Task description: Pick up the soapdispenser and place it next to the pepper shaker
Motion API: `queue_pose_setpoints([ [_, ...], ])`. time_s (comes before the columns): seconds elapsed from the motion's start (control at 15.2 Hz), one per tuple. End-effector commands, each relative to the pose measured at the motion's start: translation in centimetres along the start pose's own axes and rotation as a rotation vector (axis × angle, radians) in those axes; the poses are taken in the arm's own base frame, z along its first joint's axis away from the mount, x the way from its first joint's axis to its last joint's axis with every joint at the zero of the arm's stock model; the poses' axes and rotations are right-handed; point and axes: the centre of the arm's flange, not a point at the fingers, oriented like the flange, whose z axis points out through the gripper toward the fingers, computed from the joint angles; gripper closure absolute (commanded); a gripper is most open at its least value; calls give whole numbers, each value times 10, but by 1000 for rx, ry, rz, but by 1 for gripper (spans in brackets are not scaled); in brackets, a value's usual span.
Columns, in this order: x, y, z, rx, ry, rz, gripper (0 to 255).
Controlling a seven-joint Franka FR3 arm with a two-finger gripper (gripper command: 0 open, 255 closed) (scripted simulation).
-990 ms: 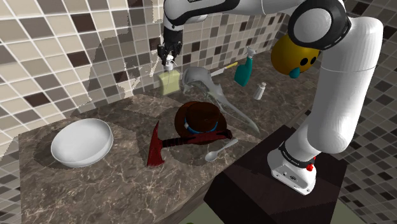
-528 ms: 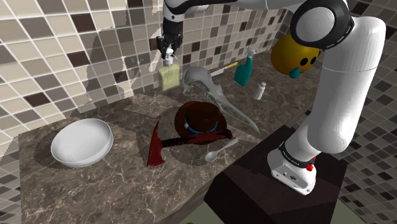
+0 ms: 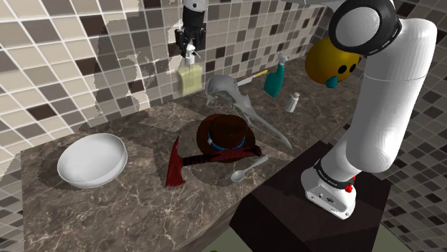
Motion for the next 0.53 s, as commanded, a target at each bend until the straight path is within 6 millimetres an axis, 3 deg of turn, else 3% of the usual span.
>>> queue_pose_setpoints([
  [0.0, 2, -1, -11, 0, 0, 0, 255],
  [0.46, 5, -6, -47, 0, 0, 0, 255],
])
